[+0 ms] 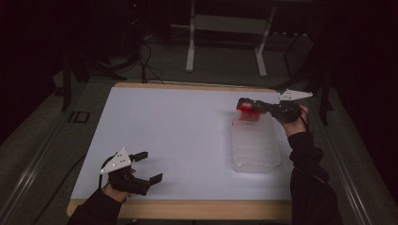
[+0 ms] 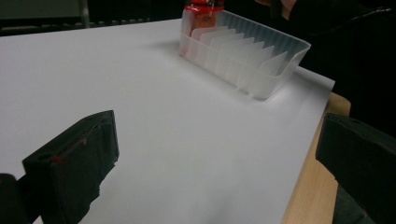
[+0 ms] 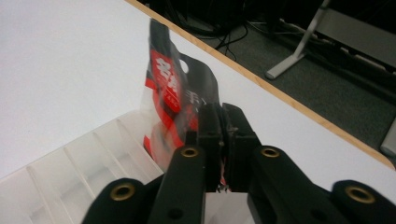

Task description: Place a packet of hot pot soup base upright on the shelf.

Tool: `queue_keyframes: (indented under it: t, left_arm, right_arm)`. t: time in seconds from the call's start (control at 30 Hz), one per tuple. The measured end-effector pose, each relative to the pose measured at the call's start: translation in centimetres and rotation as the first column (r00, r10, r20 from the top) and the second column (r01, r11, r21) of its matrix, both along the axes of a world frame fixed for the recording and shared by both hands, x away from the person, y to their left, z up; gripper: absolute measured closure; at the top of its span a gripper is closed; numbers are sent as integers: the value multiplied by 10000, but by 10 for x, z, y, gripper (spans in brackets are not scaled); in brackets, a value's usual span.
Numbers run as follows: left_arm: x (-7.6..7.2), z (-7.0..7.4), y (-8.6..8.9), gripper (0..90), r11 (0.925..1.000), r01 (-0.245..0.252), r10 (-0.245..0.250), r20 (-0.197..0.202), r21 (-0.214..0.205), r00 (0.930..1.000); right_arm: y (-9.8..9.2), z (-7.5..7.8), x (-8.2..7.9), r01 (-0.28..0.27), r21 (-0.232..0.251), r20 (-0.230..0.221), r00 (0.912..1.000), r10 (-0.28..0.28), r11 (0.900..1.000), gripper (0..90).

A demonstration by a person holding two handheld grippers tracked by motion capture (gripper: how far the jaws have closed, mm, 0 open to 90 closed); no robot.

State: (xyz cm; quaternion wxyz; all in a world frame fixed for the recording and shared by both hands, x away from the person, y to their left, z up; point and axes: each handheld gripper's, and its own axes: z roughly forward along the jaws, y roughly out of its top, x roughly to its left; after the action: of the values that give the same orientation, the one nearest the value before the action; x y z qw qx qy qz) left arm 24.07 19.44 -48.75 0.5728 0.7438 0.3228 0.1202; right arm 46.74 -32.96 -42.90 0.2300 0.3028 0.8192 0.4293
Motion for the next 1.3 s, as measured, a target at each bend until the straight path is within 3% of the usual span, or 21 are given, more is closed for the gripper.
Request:
queue_keyframes:
  t: [0.17,0.33,0.53,0.63,0.67,0.83,1.13,1.3]
  left_arm:
    - [-1,2,2,0,9998,-98,100,79,-191,9999]
    - [-1,2,1,0,9999,-59,60,46,-135,10000]
    - [-1,2,0,0,10000,26,-26,4,-60,10000]
    - [-1,1,0,0,10000,31,-31,-3,-50,10000]
    - [-1,2,1,0,10000,28,-28,-16,-84,10000]
    - [-1,2,1,0,10000,52,-52,-40,-32,10000]
    - [-2,3,0,0,9995,212,-216,-182,-233,9996]
    - [-2,3,0,0,9995,223,-226,-166,-203,9996]
  right_arm:
    - [1,3,0,113,-183,-42,9999,-114,9998,802]
    - [2,16,-7,346,-181,-85,9994,-348,9992,687]
    - [5,35,-19,335,46,102,9994,-335,9994,471]
    - [8,40,-24,266,20,177,9995,-266,9996,455]
    - [12,43,-28,328,58,208,9992,-329,9994,285]
    - [21,48,-40,213,521,18,9998,-214,9984,134]
    - [33,44,-63,178,858,-249,9996,-157,9961,128]
    - [41,40,-78,93,1027,10,10000,-94,9947,132]
